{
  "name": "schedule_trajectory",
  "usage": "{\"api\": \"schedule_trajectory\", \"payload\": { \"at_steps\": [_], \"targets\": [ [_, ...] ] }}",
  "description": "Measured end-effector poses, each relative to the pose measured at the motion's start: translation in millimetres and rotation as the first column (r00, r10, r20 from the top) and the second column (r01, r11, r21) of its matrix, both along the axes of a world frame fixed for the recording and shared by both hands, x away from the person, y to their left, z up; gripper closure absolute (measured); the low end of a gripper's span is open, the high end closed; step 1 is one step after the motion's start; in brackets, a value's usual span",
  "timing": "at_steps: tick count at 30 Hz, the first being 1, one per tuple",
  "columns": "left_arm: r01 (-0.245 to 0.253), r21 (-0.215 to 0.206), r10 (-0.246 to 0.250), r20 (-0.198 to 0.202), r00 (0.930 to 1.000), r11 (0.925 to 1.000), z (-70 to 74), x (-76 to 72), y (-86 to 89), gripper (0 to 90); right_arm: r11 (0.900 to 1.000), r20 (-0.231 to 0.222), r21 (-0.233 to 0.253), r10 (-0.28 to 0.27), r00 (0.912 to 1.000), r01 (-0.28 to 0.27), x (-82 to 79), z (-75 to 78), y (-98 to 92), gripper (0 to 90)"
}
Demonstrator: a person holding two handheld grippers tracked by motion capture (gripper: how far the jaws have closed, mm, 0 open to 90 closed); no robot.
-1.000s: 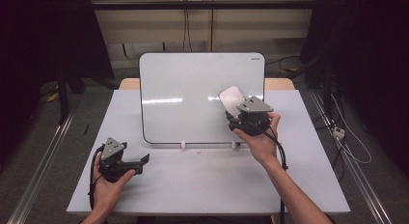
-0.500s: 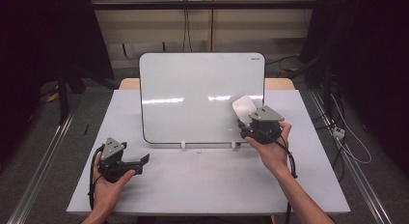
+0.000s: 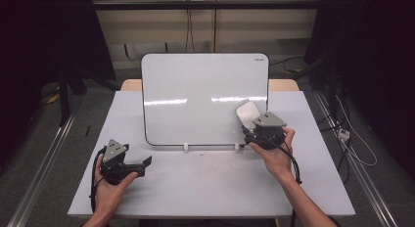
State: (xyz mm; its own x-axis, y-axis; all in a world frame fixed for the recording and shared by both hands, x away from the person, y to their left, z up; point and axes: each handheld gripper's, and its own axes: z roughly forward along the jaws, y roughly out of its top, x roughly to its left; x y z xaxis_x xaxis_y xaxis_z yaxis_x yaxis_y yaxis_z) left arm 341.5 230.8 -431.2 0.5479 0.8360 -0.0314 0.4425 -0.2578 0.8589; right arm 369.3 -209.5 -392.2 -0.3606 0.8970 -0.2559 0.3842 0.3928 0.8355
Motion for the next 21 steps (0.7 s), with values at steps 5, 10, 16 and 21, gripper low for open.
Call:
{"api": "schedule_trajectory", "payload": {
  "at_steps": [5,10,16,21],
  "targets": [
    [0.003,0.001,-0.003,0.001,1.0000,1.0000,-0.5,-0.1,-0.4,5.0,1.000,-0.005,-0.012,-0.002,1.0000,0.002,2.7,-3.4,1.5,31.8],
    [-0.001,0.003,0.001,0.000,1.0000,1.0000,-0.2,-0.1,-0.1,5.0,1.000,-0.012,-0.014,-0.006,0.9999,0.006,5.8,-5.8,1.8,31.8],
    [0.004,-0.001,-0.004,0.006,1.0000,1.0000,0.4,-1.2,-0.4,5.0,0.999,-0.014,-0.030,-0.012,0.9998,0.012,8.3,-8.0,2.9,31.7],
    [0.002,0.000,-0.002,0.002,1.0000,1.0000,0.6,-1.1,0.3,5.0,0.999,-0.015,-0.033,-0.014,0.9998,0.014,8.9,-8.6,3.3,31.7]
  ]
}}
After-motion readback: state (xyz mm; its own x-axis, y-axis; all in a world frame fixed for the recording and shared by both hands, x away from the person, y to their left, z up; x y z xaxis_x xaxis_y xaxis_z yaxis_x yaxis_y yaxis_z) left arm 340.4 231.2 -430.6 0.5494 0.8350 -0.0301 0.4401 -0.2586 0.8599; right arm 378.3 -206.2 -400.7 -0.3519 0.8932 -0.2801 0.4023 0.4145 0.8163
